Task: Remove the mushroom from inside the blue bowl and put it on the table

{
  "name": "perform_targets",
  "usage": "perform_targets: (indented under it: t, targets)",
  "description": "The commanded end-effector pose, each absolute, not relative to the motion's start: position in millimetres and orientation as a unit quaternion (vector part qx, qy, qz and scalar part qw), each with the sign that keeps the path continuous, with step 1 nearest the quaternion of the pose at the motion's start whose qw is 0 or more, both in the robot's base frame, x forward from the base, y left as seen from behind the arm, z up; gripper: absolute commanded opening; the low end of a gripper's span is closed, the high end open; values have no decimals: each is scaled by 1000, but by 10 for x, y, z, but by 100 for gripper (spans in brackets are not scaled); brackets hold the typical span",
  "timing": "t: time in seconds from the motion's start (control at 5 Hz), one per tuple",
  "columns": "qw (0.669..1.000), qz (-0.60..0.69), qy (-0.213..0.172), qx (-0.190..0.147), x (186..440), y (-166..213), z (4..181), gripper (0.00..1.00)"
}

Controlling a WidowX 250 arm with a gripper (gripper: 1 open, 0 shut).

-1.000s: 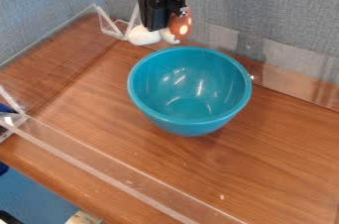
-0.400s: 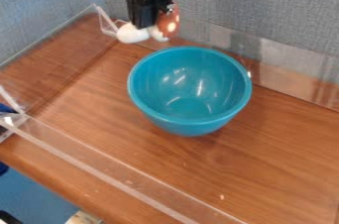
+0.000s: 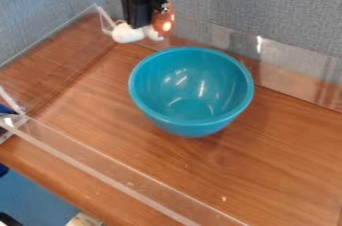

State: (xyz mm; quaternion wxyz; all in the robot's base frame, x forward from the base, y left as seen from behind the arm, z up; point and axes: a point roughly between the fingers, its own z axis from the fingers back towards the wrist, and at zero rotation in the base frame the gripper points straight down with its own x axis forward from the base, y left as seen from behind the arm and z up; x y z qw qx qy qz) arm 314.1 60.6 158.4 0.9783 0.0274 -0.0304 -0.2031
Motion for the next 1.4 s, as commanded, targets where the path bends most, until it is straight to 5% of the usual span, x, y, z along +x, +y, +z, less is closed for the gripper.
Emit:
perform_targets:
  t: [0.0, 1.2]
  targets:
    - [978, -195, -64, 42, 3098, 664, 1800, 0]
    - [982, -174, -44, 52, 2967, 959, 1633, 0]
